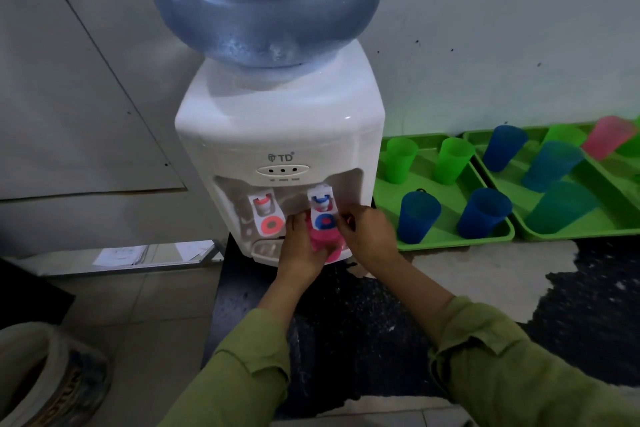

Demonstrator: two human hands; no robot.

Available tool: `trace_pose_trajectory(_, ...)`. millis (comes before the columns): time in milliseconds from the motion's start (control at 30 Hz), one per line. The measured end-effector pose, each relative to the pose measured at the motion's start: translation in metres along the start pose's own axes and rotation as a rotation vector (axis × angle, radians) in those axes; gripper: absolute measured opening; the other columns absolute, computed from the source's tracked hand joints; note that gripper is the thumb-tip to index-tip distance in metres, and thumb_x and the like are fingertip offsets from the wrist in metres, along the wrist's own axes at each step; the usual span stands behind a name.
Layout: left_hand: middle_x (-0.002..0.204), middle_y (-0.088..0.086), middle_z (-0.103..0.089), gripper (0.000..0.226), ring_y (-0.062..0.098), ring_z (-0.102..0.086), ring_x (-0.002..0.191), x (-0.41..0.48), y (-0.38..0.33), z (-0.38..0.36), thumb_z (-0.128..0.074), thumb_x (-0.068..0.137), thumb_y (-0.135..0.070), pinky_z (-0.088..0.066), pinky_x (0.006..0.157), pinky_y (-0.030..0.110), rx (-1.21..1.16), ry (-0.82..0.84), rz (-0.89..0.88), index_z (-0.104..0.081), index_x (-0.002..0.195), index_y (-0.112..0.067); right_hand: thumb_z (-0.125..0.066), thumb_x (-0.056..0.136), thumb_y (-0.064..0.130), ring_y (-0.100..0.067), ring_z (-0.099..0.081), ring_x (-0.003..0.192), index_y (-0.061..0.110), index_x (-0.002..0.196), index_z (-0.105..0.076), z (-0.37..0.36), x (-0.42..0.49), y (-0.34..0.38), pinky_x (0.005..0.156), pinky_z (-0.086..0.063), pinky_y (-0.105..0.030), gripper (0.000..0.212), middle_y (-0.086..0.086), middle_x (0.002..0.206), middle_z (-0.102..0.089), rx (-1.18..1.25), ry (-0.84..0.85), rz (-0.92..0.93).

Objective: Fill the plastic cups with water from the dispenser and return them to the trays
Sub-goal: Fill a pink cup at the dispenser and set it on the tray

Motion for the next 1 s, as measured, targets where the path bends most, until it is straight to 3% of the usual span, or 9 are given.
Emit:
trace_pose_trajectory(167, 0.114, 0.003, -0.049, 0.075, 0.021, -0.055, 0.106, -0.007, 0.005, -0.001, -0.084, 0.058, -0.020, -0.051, 0.091, 0.040, -0.039, 0.013, 0.017, -0.045, 0.120, -0.008, -0.051, 0.091, 0.040, -0.022, -0.061, 0.066, 0.015, 0.098, -0.060, 0.013, -0.018, -0.026, 0.055, -0.043, -0.029, 0.027, -0.003, 0.072, -0.063, 0.111, -0.044, -0.081)
trace_pose_trajectory(267, 0.119, 0.007, -0.047, 0.082, 0.023, -0.055, 0.109, -0.015, 0.011, -0.002, -0.085, 0.055, -0.030, -0.051, 0.092, 0.042, -0.063, -0.030, 0.032, -0.044, 0.123, -0.010, -0.053, 0.090, 0.037, -0.024, -0.063, 0.075, 0.015, 0.102, -0.058, 0.017, -0.025, -0.040, 0.063, -0.050, -0.033, 0.025, -0.005, 0.082, -0.065, 0.094, -0.058, -0.109)
trace_pose_trajectory(400, 0.118, 0.009, -0.045, 0.077, 0.026, -0.051, 0.108, -0.030, 0.009, 0.002, -0.087, 0.057, -0.021, -0.049, 0.093, 0.039, -0.030, -0.122, 0.016, -0.047, 0.120, -0.006, -0.055, 0.089, 0.033, -0.029, -0.063, 0.081, 0.013, 0.099, -0.058, 0.021, -0.035, -0.055, 0.066, -0.050, -0.037, 0.023, -0.010, 0.087, -0.068, 0.111, -0.076, -0.153)
trace_pose_trajectory(500, 0.120, 0.011, -0.045, 0.074, 0.021, -0.048, 0.105, -0.039, 0.006, 0.001, -0.087, 0.059, -0.022, -0.042, 0.089, 0.025, -0.010, -0.154, 0.032, -0.048, 0.120, -0.005, -0.056, 0.087, 0.031, -0.030, -0.063, 0.079, 0.012, 0.095, -0.058, 0.023, -0.039, -0.063, 0.063, -0.047, -0.036, 0.021, -0.012, 0.084, -0.066, 0.110, -0.086, -0.156)
trace_pose_trajectory(567, 0.120, 0.012, -0.046, 0.074, 0.019, -0.048, 0.103, -0.044, 0.009, 0.000, -0.087, 0.059, -0.022, -0.041, 0.087, 0.024, -0.018, -0.167, 0.079, -0.049, 0.120, -0.005, -0.057, 0.087, 0.030, -0.030, -0.063, 0.079, 0.012, 0.096, -0.058, 0.025, -0.040, -0.066, 0.063, -0.046, -0.034, 0.020, -0.011, 0.084, -0.066, 0.114, -0.078, -0.148)
trace_pose_trajectory(667, 0.121, 0.014, -0.048, 0.075, 0.024, -0.052, 0.102, -0.056, 0.013, -0.009, -0.087, 0.059, -0.025, -0.047, 0.089, 0.032, -0.017, -0.165, 0.144, -0.049, 0.120, -0.005, -0.058, 0.086, 0.025, -0.029, -0.063, 0.082, 0.011, 0.099, -0.059, 0.027, -0.042, -0.071, 0.065, -0.046, -0.033, 0.019, -0.011, 0.087, -0.066, 0.130, -0.043, -0.125)
trace_pose_trajectory(767, 0.122, 0.012, -0.046, 0.074, 0.015, -0.046, 0.096, -0.068, 0.007, -0.021, -0.086, 0.060, -0.022, -0.043, 0.087, 0.027, -0.008, -0.174, 0.173, -0.048, 0.122, -0.005, -0.059, 0.084, 0.021, -0.029, -0.063, 0.084, 0.009, 0.102, -0.058, 0.029, -0.042, -0.079, 0.067, -0.045, -0.033, 0.022, -0.013, 0.089, -0.066, 0.144, 0.025, -0.049)
trace_pose_trajectory(867, 0.121, 0.011, -0.046, 0.073, 0.015, -0.045, 0.097, -0.077, -0.006, -0.034, -0.086, 0.061, -0.021, -0.036, 0.084, 0.021, 0.002, -0.181, 0.156, -0.049, 0.121, -0.005, -0.062, 0.083, 0.022, -0.027, -0.063, 0.089, 0.008, 0.113, -0.055, 0.025, -0.044, -0.090, 0.072, -0.046, -0.032, 0.034, -0.009, 0.101, -0.066, 0.137, 0.171, 0.037)
trace_pose_trajectory(1000, 0.119, 0.008, -0.045, 0.072, 0.017, -0.048, 0.101, -0.085, -0.038, -0.066, -0.086, 0.059, -0.021, -0.044, 0.089, 0.030, -0.033, -0.157, 0.107, -0.048, 0.119, -0.010, -0.068, 0.080, 0.025, -0.024, -0.059, 0.105, 0.008, 0.126, -0.048, 0.036, -0.051, -0.117, 0.083, -0.045, -0.028, 0.053, -0.009, 0.119, -0.060, 0.159, 0.326, 0.129)
Point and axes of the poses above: each hand's wrist, its own x-axis towards the middle knuckle, its own z-axis out of the back of the hand, y = z × x, the point moved 10 cm from there along x, towards the middle knuckle
